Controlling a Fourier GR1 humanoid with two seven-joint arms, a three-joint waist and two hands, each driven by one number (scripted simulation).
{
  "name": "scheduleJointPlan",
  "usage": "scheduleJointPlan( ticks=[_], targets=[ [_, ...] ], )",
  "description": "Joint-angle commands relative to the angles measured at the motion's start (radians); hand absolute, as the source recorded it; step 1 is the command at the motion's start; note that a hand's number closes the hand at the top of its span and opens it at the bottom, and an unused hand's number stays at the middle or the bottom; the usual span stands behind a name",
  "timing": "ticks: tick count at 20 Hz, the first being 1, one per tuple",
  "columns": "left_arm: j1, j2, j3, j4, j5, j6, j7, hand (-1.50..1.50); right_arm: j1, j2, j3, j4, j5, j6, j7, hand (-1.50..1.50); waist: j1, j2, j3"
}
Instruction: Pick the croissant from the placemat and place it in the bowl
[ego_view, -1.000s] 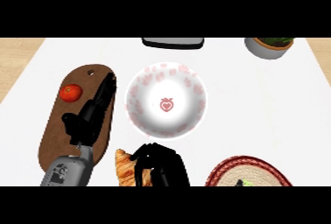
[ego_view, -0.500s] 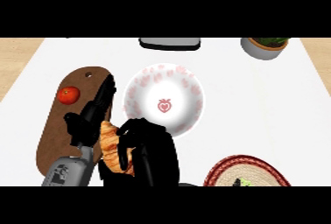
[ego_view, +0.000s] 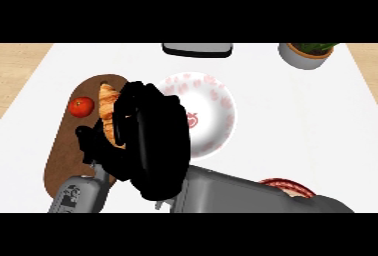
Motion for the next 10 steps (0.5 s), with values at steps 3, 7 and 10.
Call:
scheduleJointPlan(
  ticks=[3, 7, 10],
  targets=[
    [-0.009, -0.001, -0.007, 0.008, -0.011, 0.000, -0.004, 0.00, -0.224, 0.009, -0.088, 0.118, -0.068, 0.020, 0.267, 1.50, 0.008, 0.008, 0.001],
    [-0.027, 0.006, 0.019, 0.013, 0.005, -0.003, -0.001, 0.00, -0.323, 0.009, -0.120, 0.277, -0.091, 0.125, 0.269, 1.50, -0.011, 0.012, 0.001],
    [-0.028, 0.018, 0.029, 0.004, 0.003, 0.000, 0.013, 0.00, -0.348, 0.009, -0.088, 0.384, -0.087, 0.172, 0.278, 1.50, -0.011, 0.012, 0.001]
  ],
)
